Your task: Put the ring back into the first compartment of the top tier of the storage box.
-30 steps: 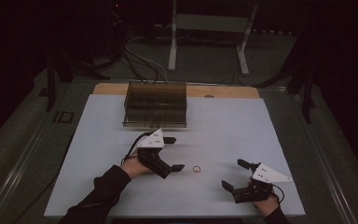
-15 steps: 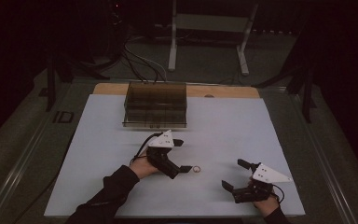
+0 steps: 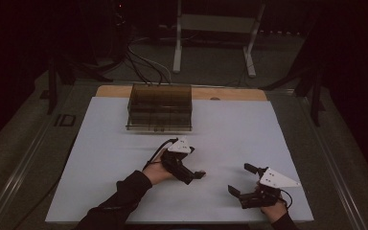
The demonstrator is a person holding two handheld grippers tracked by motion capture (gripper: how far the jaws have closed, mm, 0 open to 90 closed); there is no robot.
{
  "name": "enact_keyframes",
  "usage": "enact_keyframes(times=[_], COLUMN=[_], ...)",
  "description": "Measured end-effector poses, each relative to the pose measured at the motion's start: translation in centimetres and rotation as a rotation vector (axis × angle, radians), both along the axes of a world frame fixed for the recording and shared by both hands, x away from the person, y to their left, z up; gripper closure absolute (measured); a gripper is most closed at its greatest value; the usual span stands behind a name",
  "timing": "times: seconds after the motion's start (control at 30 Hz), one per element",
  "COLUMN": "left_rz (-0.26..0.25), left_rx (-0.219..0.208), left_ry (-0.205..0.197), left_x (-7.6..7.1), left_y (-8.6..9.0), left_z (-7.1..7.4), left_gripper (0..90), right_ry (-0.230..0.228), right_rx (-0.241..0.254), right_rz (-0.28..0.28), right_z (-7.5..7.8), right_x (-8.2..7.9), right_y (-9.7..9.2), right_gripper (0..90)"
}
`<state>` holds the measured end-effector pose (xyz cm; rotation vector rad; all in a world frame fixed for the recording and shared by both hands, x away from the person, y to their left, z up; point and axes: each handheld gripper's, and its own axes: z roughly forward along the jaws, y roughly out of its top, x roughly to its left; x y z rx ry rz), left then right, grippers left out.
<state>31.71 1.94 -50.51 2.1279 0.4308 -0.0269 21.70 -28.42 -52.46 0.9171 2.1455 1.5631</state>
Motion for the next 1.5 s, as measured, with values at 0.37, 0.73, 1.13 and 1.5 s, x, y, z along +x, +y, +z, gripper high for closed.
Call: enact_keyframes(times=[0.37, 0.73, 1.13, 1.5], left_rz=[0.056, 0.084, 0.067, 0.062], left_rx=[0.119, 0.198, 0.254, 0.272], left_ry=[0.011, -0.003, -0.007, -0.013], left_x=[-0.2, -0.2, -0.3, -0.2], left_y=[-1.4, -2.5, -3.1, -3.3], left_z=[-1.3, -2.3, -3.2, -3.5], left_gripper=[17.8, 47.5, 73.0, 81.7], right_ry=[0.002, 0.003, 0.006, 0.008], right_rx=[0.0, 0.0, -0.001, -0.002], right_rz=[0.002, 0.004, 0.006, 0.006], right_z=[0.0, 0.0, 0.0, 0.0], right_x=[0.0, 0.0, 0.0, 0.0], right_y=[0.0, 0.0, 0.0, 0.0], right_gripper=[0.0, 0.0, 0.0, 0.0])
